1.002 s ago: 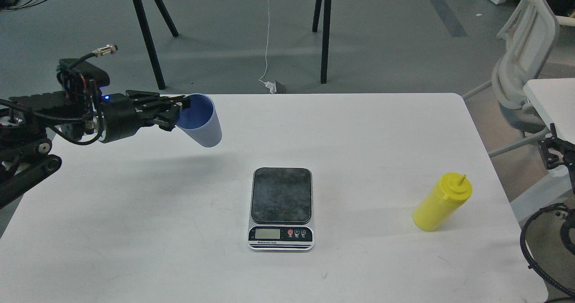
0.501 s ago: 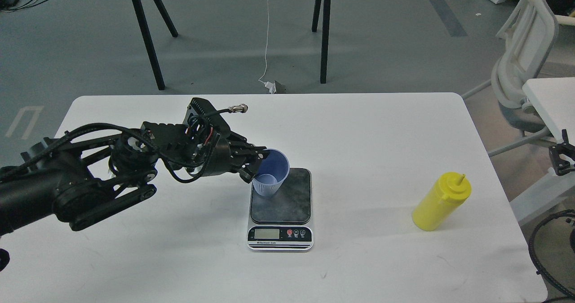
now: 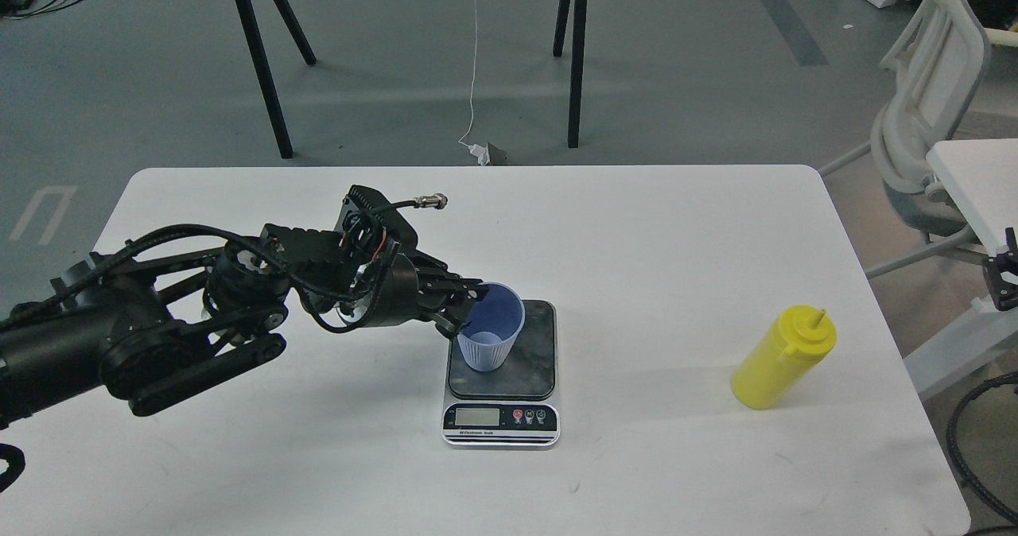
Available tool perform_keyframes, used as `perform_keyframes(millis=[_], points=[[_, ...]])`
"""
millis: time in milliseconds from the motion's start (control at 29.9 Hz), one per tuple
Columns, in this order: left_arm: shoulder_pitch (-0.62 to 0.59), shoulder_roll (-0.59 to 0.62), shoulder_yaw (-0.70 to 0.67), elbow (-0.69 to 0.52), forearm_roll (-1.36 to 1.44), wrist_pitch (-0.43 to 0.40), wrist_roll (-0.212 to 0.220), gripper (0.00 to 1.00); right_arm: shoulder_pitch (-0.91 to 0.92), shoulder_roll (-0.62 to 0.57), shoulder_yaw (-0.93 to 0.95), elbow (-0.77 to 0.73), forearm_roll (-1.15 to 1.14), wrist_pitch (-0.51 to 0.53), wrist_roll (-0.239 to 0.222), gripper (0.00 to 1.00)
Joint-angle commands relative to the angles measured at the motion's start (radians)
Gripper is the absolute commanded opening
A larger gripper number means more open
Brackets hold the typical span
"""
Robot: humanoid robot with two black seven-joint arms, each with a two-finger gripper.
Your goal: Pour seasoning into cup on scale with both arms
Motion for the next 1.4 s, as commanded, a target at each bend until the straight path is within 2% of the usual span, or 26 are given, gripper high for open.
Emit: perform_keyframes(millis=[0, 401, 534, 668, 735, 768, 835, 935, 1069, 1169, 1370], points=[[-0.005, -0.003, -0.002, 0.0, -0.006, 0.0, 0.002, 0.06, -0.001, 0.0, 0.0, 0.0, 0.0, 0.0, 0.0, 1.0], [0.004, -0.028, -0.008, 0.004, -0.014, 0.004, 0.005, 0.11, -0.001, 0.0, 0.0, 0.0, 0.0, 0.0, -0.002, 1.0], [0.004, -0.037, -0.005, 0.007, -0.016, 0.004, 0.007, 0.19, -0.001, 0.0, 0.0, 0.0, 0.0, 0.0, -0.002, 1.0], [0.004, -0.042, -0.004, 0.007, -0.016, 0.004, 0.007, 0.34, -0.001, 0.0, 0.0, 0.0, -0.002, 0.0, -0.002, 1.0], [0.003, -0.042, -0.004, 0.007, -0.014, 0.006, 0.008, 0.56, -0.001, 0.0, 0.0, 0.0, 0.0, 0.0, -0.002, 1.0], [0.003, -0.04, -0.004, 0.007, -0.013, 0.006, 0.008, 0.63, -0.001, 0.0, 0.0, 0.0, 0.0, 0.0, -0.002, 1.0], [0.001, -0.031, -0.011, 0.007, -0.014, 0.007, 0.002, 0.68, -0.001, -0.002, 0.0, 0.0, 0.0, 0.0, -0.002, 1.0], [-0.002, -0.028, -0.039, 0.007, -0.046, 0.036, -0.001, 0.88, -0.004, -0.011, -0.001, 0.003, 0.0, 0.0, -0.002, 1.0], [0.004, -0.026, -0.137, 0.029, -0.285, 0.138, -0.004, 0.98, -0.062, -0.015, 0.003, 0.009, 0.005, 0.0, 0.001, 0.99], [0.003, -0.026, -0.179, 0.063, -0.555, 0.187, -0.009, 0.99, -0.118, -0.02, 0.005, 0.014, 0.005, 0.0, 0.001, 0.99], [0.006, -0.036, -0.401, 0.141, -1.124, 0.201, -0.012, 1.0, -0.304, -0.068, 0.005, 0.148, 0.005, 0.0, 0.0, 0.99]])
